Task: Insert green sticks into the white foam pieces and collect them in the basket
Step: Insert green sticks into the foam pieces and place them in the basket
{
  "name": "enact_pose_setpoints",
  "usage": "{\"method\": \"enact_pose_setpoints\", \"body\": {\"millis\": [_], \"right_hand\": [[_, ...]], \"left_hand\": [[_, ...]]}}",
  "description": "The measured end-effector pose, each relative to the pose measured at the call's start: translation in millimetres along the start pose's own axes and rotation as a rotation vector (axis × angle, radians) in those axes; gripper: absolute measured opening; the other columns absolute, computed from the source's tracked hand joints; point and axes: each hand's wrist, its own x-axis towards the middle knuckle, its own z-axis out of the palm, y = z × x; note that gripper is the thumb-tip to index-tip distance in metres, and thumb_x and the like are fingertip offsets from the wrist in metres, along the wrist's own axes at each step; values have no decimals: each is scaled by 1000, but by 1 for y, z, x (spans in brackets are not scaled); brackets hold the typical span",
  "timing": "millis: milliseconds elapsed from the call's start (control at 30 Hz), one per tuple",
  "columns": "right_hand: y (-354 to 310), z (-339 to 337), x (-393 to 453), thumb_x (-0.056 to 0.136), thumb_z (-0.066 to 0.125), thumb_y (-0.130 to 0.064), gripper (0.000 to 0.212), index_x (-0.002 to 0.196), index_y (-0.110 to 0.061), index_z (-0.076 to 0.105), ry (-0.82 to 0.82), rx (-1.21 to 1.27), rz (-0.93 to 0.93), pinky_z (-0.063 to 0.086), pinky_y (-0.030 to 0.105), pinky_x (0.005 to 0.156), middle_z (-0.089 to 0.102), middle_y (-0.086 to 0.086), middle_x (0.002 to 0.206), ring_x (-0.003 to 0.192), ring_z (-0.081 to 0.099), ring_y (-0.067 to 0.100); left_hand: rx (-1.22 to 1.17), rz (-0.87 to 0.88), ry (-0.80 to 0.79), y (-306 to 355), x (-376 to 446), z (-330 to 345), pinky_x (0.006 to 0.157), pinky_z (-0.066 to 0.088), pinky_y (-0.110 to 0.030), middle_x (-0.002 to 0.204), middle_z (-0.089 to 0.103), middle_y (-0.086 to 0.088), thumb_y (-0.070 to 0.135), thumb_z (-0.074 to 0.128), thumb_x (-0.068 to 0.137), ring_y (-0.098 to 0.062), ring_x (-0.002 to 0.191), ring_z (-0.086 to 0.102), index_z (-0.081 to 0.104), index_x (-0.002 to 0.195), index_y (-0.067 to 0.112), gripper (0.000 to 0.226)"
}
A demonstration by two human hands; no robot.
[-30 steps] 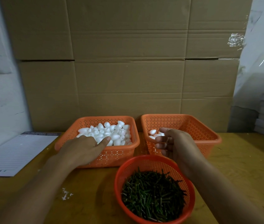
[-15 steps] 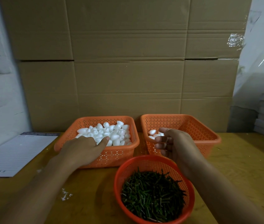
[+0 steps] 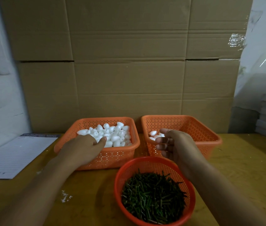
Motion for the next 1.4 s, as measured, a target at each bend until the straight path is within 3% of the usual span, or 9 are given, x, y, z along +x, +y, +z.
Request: {"method": "enact_pose_setpoints", "body": {"millis": [133,233,333,467,567,800,1000,1233,1400], "right_hand": [[0,0,0,98,45,-12,23,115,-17,61,1,-3,6,49,24,50,73,4,76,64,67,15],[0,0,0,98,45,-11,24,115,-17,61,-5,-7,6,49,24,50,73,5,77,64,67,15],[0,0,0,98,46,-12,24,116,-17,60,-13,-4,11,49,24,51,73,5,77,64,67,15],[-1,1,-1,99,45,-13,24,117,-16,61,-13,-1,19,49,25,50,73,5,78,65,67,15],[-3,3,-4,99,47,-14,23,117,-15,61,-46,-20,33,49,24,50,73,4,78,64,67,14],[-2,18,-16,96,62,-21,24,120,-18,61,-280,-179,80,55,25,58,77,8,93,74,71,18],[-5,22,-21,87,74,-27,29,115,-23,68,-393,-240,27,55,23,64,77,6,99,84,74,17],[-5,22,-22,86,76,-22,28,113,-17,68,-387,-248,5,55,24,65,77,9,98,85,73,18],[-5,23,-22,87,75,-20,31,114,-11,64,-403,-245,8,56,24,66,77,6,101,93,75,21]], "left_hand": [[-92,29,76,1,-2,-3,57,32,-27,97,70,-10,50,45,100,-13,71,58,62,54,20,58],[-131,64,103,4,-3,-10,53,35,-29,72,68,-7,39,53,98,-11,67,60,72,67,14,44],[-242,112,92,7,-3,-16,68,48,-34,75,73,-1,33,58,95,-15,75,66,76,73,16,33],[-491,188,78,17,-6,-24,75,52,-29,81,74,19,29,65,93,0,81,68,78,74,33,24],[-709,221,-7,27,-11,-28,82,56,-33,87,78,10,25,68,94,-7,85,72,77,82,35,18],[-1033,195,-207,50,-27,-31,67,57,-17,89,78,-8,18,76,86,-15,84,75,77,85,15,3],[-1034,254,-268,58,-33,-30,75,57,-22,92,78,-7,22,81,79,-12,87,74,78,82,27,6],[-1041,261,-172,66,-38,-27,75,58,-25,85,78,-8,8,82,81,-12,82,74,64,83,17,19],[-1067,297,-175,69,-40,-29,84,58,-32,94,78,-5,17,89,70,-22,88,75,62,89,18,34]]}}
